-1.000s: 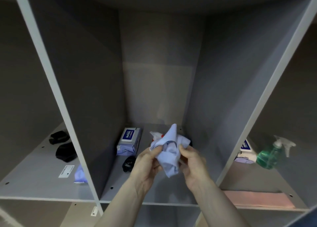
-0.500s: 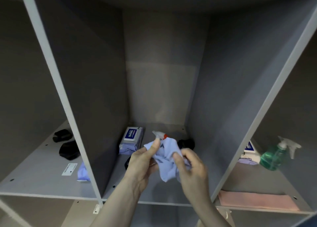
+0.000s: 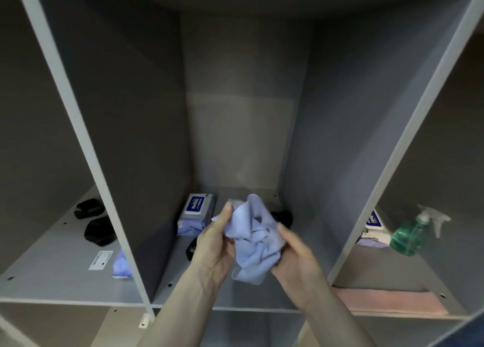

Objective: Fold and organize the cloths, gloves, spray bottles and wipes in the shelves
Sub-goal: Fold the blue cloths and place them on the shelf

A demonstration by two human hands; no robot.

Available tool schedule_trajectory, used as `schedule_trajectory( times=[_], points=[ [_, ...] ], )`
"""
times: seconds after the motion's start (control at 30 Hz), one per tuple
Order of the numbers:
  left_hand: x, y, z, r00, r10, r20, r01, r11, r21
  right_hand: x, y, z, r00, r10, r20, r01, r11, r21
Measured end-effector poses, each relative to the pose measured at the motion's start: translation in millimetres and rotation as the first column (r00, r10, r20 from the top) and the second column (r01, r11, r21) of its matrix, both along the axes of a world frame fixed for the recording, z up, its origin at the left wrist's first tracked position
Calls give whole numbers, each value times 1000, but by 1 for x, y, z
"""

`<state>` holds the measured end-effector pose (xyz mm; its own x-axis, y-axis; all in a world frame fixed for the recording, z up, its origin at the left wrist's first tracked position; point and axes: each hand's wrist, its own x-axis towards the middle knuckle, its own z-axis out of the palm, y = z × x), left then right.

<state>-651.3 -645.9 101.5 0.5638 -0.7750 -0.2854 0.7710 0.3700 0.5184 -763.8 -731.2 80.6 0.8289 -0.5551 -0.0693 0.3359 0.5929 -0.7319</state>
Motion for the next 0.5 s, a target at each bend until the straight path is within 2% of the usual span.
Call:
schedule_trajectory(
  times=[0.03,0.07,0.1,0.17,0.2,0.3,0.37,0.43,0.5],
  points=[
    [0,1,-1,998,-6,67,6,1000,9,3,3,4,1000,-9,-5,8,996,-88],
    [-1,2,-2,991,-24,129,22,1000,13,10,7,5,997,0,72,14,981,-195],
    [0,3,-2,982,-44,183,42,999,14,12,8,0,994,-32,103,55,970,-235],
    [0,5,-1,966,-61,253,61,998,11,5,9,-2,982,-138,-128,97,955,-280],
    [0,6,0,964,-49,260,50,999,5,-1,8,-4,957,-220,-188,157,940,-303],
    [-4,9,4,952,4,307,-14,999,30,-4,6,-2,923,-321,-213,253,922,-294],
    [-10,10,7,902,-50,429,-35,981,189,-1,7,5,886,-403,-227,313,884,-347],
    [-17,9,8,817,-142,558,-93,924,371,3,10,6,872,-446,-205,359,864,-352],
    [-23,8,9,750,-194,633,-127,896,425,6,15,8,849,-481,-217,379,842,-384]
  ],
)
